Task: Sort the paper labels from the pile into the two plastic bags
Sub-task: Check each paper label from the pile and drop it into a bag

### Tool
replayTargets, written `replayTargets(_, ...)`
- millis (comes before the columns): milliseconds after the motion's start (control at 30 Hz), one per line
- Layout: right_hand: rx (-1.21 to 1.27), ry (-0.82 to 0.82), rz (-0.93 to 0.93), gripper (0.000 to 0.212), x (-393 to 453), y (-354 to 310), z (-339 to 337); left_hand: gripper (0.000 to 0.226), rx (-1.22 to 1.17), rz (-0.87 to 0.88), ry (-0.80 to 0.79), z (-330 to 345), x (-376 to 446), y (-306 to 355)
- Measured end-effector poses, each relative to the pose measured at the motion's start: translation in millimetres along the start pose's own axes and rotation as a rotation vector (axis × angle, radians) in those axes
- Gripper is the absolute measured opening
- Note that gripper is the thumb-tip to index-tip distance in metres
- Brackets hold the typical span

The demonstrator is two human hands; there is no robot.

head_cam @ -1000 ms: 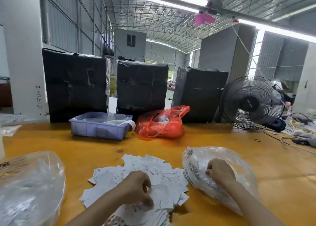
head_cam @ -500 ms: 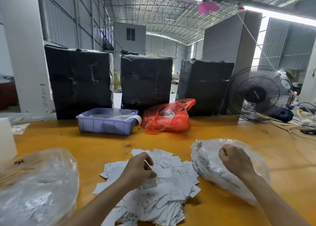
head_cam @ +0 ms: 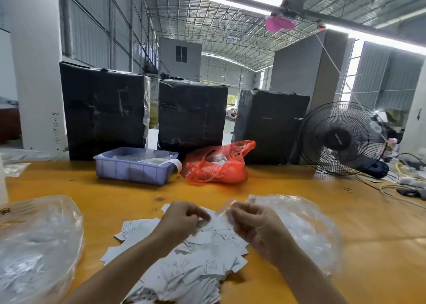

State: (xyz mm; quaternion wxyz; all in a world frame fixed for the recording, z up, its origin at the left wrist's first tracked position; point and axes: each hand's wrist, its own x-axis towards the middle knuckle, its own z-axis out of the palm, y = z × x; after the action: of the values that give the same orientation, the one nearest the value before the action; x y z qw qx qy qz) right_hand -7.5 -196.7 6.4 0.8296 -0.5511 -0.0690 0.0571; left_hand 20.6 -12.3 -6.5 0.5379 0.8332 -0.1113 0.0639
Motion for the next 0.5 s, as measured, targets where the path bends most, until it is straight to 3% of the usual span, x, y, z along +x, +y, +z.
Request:
replayTargets(267,-0.234,0.022,-0.004,0.012,11,6,12,0.027,-0.535,-0.249,-0.112,4,3,20)
replayTargets(333,-0.258,0.002,0.008,0.016,10,6,12,0.037,-0.689,-0.334,-0.146,1,5,19)
replayTargets(400,-0.313,-0.032,0.008,0.020,9,7,14,0.059,-0.647,-0.358,-0.183,-3,6,16)
replayTargets(500,-0.353,-0.041,-0.007,0.026,9,9,16,0.045,-0.496,-0.302,-0.184,-2,0,15)
